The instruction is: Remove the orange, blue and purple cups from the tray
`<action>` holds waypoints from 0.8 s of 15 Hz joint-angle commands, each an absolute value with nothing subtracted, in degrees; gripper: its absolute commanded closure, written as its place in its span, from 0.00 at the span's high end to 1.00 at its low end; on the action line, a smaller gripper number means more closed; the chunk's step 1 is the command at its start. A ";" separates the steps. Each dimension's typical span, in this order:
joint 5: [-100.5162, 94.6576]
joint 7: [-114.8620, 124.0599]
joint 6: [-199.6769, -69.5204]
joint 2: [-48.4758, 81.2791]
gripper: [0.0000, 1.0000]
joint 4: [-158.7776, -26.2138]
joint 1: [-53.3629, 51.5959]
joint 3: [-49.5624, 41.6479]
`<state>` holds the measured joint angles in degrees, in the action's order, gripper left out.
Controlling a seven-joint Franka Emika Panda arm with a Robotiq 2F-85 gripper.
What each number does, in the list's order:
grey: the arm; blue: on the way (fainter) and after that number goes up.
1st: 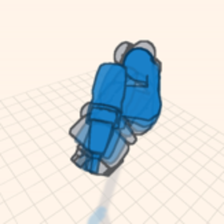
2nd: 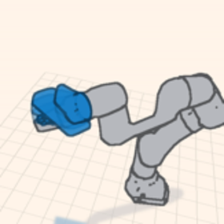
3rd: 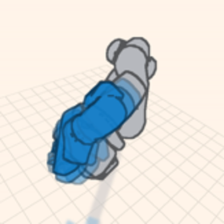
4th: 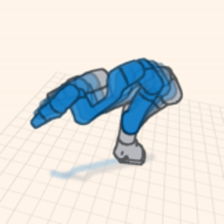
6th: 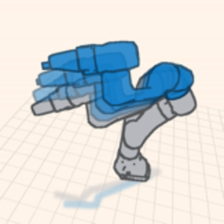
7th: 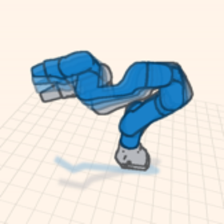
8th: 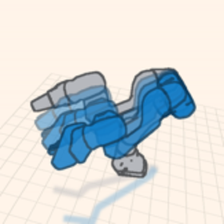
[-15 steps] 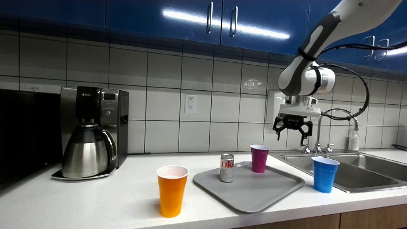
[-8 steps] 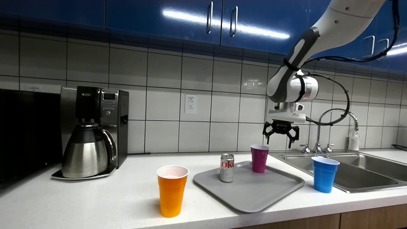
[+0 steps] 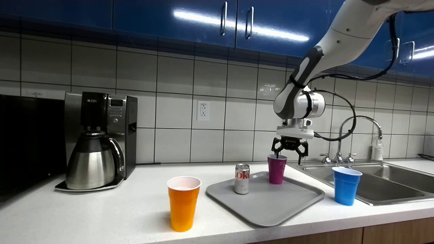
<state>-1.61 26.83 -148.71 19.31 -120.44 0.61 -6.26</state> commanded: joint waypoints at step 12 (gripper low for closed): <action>0.37 25.86 -148.49 22.22 0.05 -116.92 -0.16 -7.41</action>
<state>-1.17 26.83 -148.71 22.70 -117.28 -0.15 -6.94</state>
